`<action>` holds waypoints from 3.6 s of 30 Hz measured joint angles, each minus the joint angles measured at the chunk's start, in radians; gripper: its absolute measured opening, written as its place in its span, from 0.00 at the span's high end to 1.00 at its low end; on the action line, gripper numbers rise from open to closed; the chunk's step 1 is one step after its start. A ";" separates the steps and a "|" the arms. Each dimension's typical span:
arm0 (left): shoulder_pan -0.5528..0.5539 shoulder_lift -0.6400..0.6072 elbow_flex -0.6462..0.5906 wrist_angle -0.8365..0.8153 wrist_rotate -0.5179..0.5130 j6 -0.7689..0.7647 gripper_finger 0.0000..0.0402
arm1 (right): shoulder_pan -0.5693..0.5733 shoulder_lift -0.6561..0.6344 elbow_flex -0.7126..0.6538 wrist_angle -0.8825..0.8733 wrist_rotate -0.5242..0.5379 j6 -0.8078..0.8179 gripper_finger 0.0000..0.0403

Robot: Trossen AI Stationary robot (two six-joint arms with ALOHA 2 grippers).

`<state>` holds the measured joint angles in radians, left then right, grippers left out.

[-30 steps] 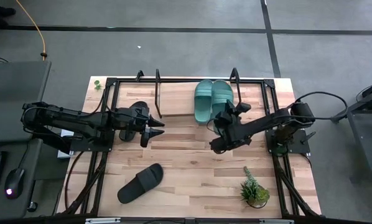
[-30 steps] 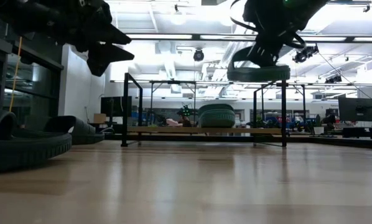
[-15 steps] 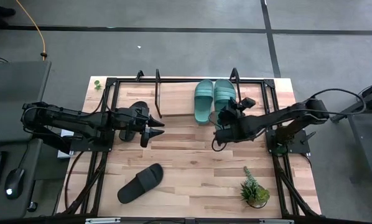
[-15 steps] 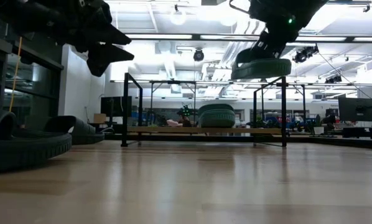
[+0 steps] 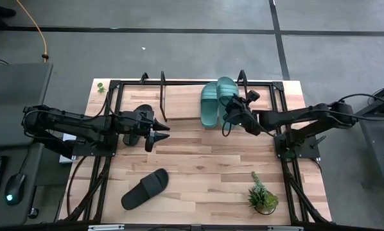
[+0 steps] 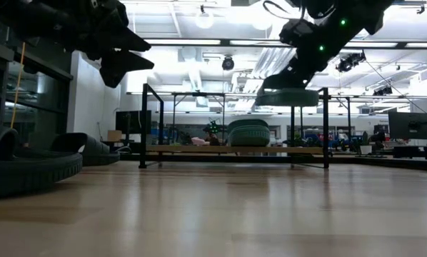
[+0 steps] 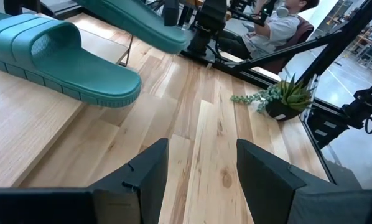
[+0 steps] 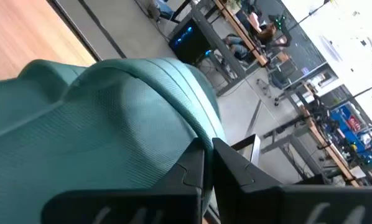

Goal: Pick and place slides into the shelf
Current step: Put the green slipper on the shelf, then put the top black slipper on the shelf

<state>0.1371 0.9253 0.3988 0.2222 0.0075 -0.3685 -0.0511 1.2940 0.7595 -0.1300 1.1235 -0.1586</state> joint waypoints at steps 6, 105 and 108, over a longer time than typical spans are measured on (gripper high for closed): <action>0.000 0.000 0.000 0.000 0.000 0.001 0.57 | -0.060 0.011 -0.010 -0.010 -0.059 0.019 1.00; 0.000 0.000 0.000 -0.029 0.007 -0.007 0.57 | -0.111 0.199 0.166 -0.140 -0.216 0.135 0.52; 0.000 0.000 0.000 -0.051 0.033 -0.022 0.57 | -0.075 0.199 0.194 -0.174 -0.350 0.227 0.52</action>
<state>0.1371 0.9249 0.3990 0.1717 0.0402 -0.3902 -0.1266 1.4929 0.9530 -0.3040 0.7733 0.0680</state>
